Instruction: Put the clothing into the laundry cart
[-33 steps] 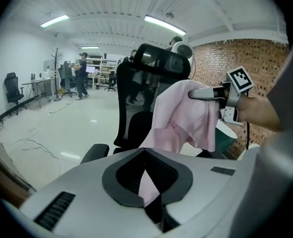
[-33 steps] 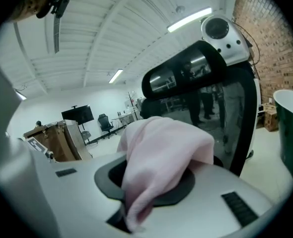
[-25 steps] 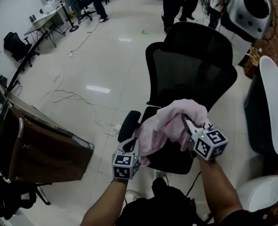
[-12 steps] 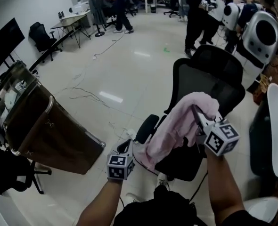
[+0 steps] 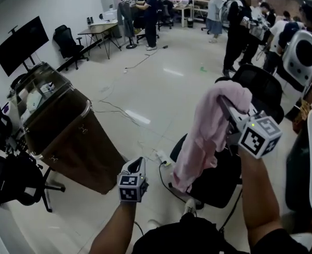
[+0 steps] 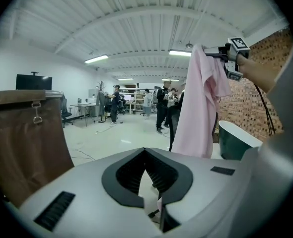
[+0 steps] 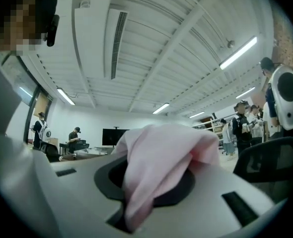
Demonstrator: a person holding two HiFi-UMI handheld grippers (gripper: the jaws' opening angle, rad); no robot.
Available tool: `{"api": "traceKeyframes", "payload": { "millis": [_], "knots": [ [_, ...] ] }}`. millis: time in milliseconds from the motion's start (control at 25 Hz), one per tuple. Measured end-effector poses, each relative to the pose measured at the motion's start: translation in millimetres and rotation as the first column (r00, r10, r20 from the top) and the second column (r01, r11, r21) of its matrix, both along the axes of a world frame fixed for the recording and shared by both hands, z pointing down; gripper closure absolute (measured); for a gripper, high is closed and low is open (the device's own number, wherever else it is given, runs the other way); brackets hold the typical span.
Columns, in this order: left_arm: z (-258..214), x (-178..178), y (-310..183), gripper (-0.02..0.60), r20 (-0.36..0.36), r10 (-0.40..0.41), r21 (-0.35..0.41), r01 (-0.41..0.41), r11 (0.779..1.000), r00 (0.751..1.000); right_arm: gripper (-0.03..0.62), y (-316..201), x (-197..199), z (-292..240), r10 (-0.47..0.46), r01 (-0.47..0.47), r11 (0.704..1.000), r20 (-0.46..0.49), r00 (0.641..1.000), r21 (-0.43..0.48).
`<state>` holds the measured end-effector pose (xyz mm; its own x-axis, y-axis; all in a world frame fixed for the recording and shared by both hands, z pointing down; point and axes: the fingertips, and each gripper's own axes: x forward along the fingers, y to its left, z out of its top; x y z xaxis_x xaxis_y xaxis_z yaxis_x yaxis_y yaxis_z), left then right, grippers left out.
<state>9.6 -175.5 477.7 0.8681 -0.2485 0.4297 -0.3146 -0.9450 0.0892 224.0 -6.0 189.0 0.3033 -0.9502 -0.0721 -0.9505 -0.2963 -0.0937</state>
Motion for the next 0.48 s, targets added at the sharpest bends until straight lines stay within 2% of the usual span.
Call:
{"api": "traceKeyframes", "payload": {
  "millis": [240, 480],
  "knots": [
    [-16, -53, -34, 0.581, -0.027, -0.076, 0.022, 0.077, 0.997, 0.997, 0.508, -43, -53, -43, -0.100, 0.100, 0.993, -0.013, 0.995, 0.065],
    [-33, -114, -71, 0.581, -0.054, -0.167, 0.034, 0.169, 0.985, 0.984, 0.508, -91, -110, -64, -0.188, 0.191, 0.979, -0.052, 0.981, 0.070]
  ]
}}
